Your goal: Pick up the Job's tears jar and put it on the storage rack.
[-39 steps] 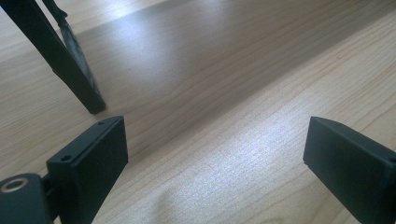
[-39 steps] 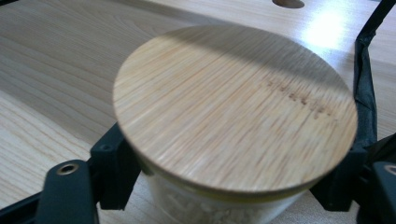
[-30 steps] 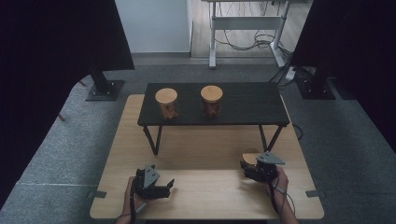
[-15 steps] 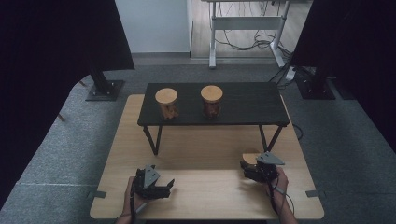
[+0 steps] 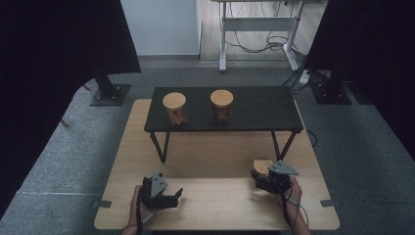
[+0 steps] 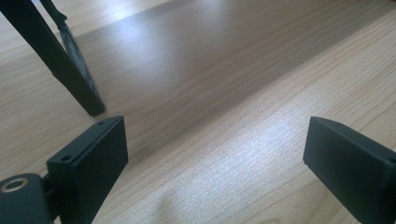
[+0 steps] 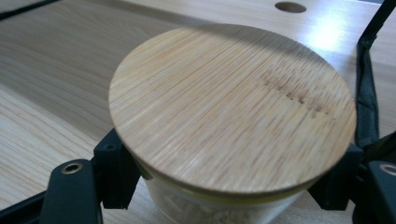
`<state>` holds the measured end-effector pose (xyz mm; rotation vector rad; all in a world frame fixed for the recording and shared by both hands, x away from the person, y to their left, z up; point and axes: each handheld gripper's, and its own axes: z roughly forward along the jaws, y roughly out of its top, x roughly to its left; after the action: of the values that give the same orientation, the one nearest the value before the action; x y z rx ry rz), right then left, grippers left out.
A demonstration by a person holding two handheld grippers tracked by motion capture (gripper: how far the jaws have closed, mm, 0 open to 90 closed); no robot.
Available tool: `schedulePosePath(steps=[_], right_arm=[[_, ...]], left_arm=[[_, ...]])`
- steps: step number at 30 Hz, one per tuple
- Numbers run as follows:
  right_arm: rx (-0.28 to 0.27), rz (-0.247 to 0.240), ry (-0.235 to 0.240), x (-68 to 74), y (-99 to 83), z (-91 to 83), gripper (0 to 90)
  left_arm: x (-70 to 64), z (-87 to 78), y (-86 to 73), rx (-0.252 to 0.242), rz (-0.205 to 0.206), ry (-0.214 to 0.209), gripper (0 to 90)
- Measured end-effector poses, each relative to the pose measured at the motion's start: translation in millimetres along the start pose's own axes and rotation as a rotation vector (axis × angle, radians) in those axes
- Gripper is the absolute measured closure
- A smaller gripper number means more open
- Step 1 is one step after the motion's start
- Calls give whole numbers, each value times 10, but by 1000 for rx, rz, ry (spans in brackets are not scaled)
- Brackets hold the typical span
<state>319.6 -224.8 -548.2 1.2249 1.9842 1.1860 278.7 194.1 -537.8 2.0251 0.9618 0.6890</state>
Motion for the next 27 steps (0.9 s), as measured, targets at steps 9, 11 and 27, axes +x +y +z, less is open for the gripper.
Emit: schedulePosePath(steps=[9,11,27], right_arm=[[-31,13,0,-37,16,-171,251],[-37,14,2,-40,19,-202,251],[-58,3,7,0,49,-305,251]], left_arm=[[-3,4,-1,3,2,1,62],[-4,5,-1,4,4,2,62],[-1,3,-1,6,12,6,62]])
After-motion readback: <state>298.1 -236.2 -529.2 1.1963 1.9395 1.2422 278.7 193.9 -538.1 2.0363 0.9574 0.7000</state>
